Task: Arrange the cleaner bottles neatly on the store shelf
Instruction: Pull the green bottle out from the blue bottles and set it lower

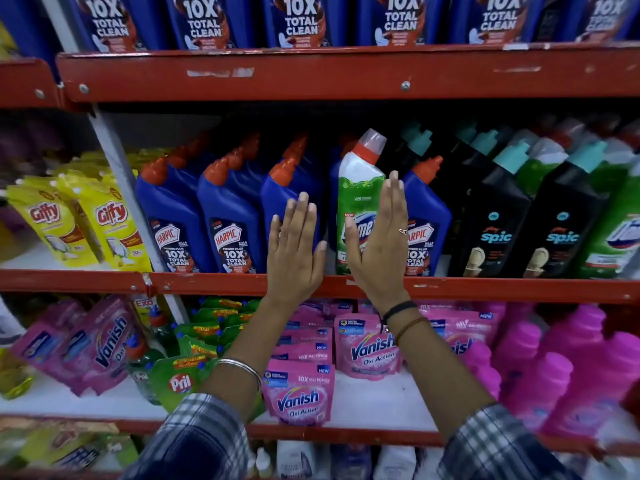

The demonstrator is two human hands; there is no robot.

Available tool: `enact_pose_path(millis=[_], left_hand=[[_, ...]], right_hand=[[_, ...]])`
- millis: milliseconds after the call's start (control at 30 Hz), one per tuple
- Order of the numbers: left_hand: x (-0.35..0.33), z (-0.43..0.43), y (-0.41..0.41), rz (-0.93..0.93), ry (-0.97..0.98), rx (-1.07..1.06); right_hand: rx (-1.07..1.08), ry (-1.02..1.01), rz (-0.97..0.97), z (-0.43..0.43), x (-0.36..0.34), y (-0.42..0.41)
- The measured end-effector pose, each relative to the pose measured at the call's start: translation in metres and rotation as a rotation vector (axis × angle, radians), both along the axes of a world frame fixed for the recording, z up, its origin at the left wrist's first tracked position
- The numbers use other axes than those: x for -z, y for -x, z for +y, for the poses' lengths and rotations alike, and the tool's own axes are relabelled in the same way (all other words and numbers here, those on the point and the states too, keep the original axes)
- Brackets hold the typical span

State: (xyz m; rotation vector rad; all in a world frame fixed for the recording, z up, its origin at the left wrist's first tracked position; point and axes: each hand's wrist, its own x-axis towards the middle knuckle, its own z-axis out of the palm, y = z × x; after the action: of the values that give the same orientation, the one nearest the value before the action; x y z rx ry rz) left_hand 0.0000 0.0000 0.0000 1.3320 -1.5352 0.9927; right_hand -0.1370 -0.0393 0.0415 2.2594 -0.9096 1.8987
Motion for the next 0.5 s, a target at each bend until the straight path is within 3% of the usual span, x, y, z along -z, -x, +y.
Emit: enact_pose_path(millis=[200, 500], left_hand=[[0.035, -0.023, -0.021, -0.046, 0.030, -0.158], [0.046, -0.036, -0.026, -0.091, 0.123, -0.242]], right_hand=[[0.079, -0.183, -0.079, -0.013, 0.002, -0.027], [0.179, -0.239, -0.148, -0.019, -0.004, -0.034]])
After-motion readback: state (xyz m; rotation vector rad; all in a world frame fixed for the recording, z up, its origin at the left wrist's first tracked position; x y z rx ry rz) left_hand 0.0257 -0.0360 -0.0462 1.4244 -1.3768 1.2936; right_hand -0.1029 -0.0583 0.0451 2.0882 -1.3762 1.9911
